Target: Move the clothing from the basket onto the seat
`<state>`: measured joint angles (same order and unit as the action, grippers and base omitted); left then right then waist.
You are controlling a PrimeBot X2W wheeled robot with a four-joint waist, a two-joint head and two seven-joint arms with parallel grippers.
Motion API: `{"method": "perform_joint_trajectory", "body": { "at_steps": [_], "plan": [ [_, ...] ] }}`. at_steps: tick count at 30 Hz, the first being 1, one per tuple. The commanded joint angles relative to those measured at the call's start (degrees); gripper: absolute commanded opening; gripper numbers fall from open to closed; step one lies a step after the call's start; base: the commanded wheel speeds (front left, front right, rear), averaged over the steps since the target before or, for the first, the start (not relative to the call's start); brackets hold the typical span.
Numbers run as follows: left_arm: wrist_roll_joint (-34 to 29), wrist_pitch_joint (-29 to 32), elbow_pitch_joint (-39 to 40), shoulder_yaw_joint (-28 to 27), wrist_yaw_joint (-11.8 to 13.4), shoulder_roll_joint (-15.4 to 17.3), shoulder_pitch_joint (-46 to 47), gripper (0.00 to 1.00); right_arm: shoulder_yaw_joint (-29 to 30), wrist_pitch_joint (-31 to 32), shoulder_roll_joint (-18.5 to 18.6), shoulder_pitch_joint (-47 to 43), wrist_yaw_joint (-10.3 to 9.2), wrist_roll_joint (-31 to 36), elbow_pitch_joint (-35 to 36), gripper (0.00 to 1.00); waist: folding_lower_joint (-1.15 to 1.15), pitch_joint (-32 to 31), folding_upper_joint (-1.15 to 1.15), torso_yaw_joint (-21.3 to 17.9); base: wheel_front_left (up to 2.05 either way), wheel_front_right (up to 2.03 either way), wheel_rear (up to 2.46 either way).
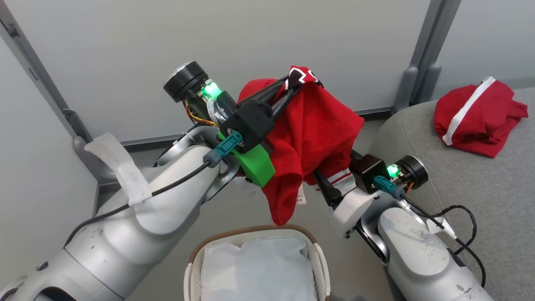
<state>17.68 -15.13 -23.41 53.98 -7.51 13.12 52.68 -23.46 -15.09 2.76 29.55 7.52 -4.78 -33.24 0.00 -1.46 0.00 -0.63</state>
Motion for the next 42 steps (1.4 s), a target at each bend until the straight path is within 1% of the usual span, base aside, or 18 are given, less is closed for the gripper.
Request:
{"method": "perform_joint_trajectory", "body": {
  "at_steps": [1,3,4,5,6,7,12,17,18,19,20,21,26,32,42],
  "plan": [
    [0.5,0.0,0.3,0.4,0.1,-0.4,0.9,0.0,-1.0,-0.1,0.2,1.4,-0.06,-0.6,-0.9,1.0,0.0,-0.1,0.0,0.2,0.0,0.0,0.0],
    [0.8,0.0,0.5,0.9,0.1,-0.6,0.5,0.0,-2.3,-0.1,0.2,2.3,-0.06,-1.8,-1.7,1.0,0.0,-0.2,0.0,0.3,0.0,0.0,0.0],
    [0.9,0.0,0.6,1.0,0.1,-0.6,0.2,0.0,-2.8,-0.1,0.2,2.6,-0.06,-2.3,-1.8,0.45,0.0,-0.2,0.0,0.3,0.0,0.0,0.0],
    [1.1,0.0,0.6,1.2,0.1,-0.6,-0.1,0.0,-3.4,-0.1,0.2,3.0,-0.06,-2.6,-1.8,0.27,0.0,-0.2,0.0,0.4,0.0,0.0,0.0],
    [1.2,0.0,0.6,1.3,0.1,-0.6,-0.4,0.0,-3.8,-0.1,0.2,3.1,-0.06,-2.9,-1.8,0.12,0.0,-0.2,0.0,0.4,0.0,0.0,0.0],
    [1.5,0.0,0.6,1.4,0.1,-0.5,-0.8,0.0,-4.1,-0.1,0.2,3.2,-0.06,-3.3,-1.6,0.0,0.0,-0.1,0.0,0.4,0.0,0.0,0.0],
    [2.3,0.0,0.0,0.9,0.1,0.0,-2.6,0.0,-3.9,-0.1,0.2,2.7,-0.06,-4.0,0.0,0.0,0.0,0.0,0.0,0.3,0.0,0.0,0.0],
    [3.8,0.0,-0.4,-1.4,0.1,-0.2,-6.1,0.0,-1.2,-0.1,0.2,1.6,-0.06,-4.0,2.3,0.0,0.0,0.4,0.0,0.0,0.0,0.0,0.0],
    [4.3,0.0,-0.5,-1.9,0.1,-0.4,-7.0,0.21,-0.6,-0.1,0.2,1.5,-0.06,-4.0,2.8,0.0,0.0,0.4,0.0,0.0,0.0,0.0,0.0],
    [4.7,0.0,-0.7,-2.5,0.1,-0.6,-8.2,0.37,0.2,-0.1,0.2,1.4,-0.06,-4.0,3.3,0.0,0.0,0.5,0.0,-0.1,0.0,0.0,0.0],
    [5.0,0.0,-0.9,-3.0,0.1,-0.9,-9.0,0.73,0.8,-0.1,0.2,1.3,-0.06,-3.9,3.6,0.0,0.0,0.6,0.0,-0.2,0.0,0.0,0.0],
    [5.4,0.0,-1.0,-3.5,0.2,-1.2,-10.2,1.0,1.5,-0.1,0.2,1.2,-0.06,-3.6,4.1,0.0,0.0,0.7,0.0,-0.2,0.0,0.0,0.0],
    [5.6,0.0,-1.6,-6.8,1.0,-3.2,-16.5,1.0,4.8,-0.1,0.2,1.0,-0.06,-2.0,6.6,0.0,0.0,1.3,0.0,-0.4,0.0,0.0,0.0],
    [5.0,0.0,-2.1,-10.9,1.0,-5.8,-24.6,1.0,6.8,-0.1,0.2,0.4,-0.06,-0.8,8.8,0.0,0.0,2.0,0.0,-0.7,0.0,0.0,0.0],
    [1.8,0.0,-1.8,-16.8,0.3,-7.7,-33.5,1.0,9.5,-0.1,0.8,-0.7,-0.06,0.3,10.4,0.0,0.0,3.3,0.0,-1.1,0.0,0.0,0.0]
  ]
}}
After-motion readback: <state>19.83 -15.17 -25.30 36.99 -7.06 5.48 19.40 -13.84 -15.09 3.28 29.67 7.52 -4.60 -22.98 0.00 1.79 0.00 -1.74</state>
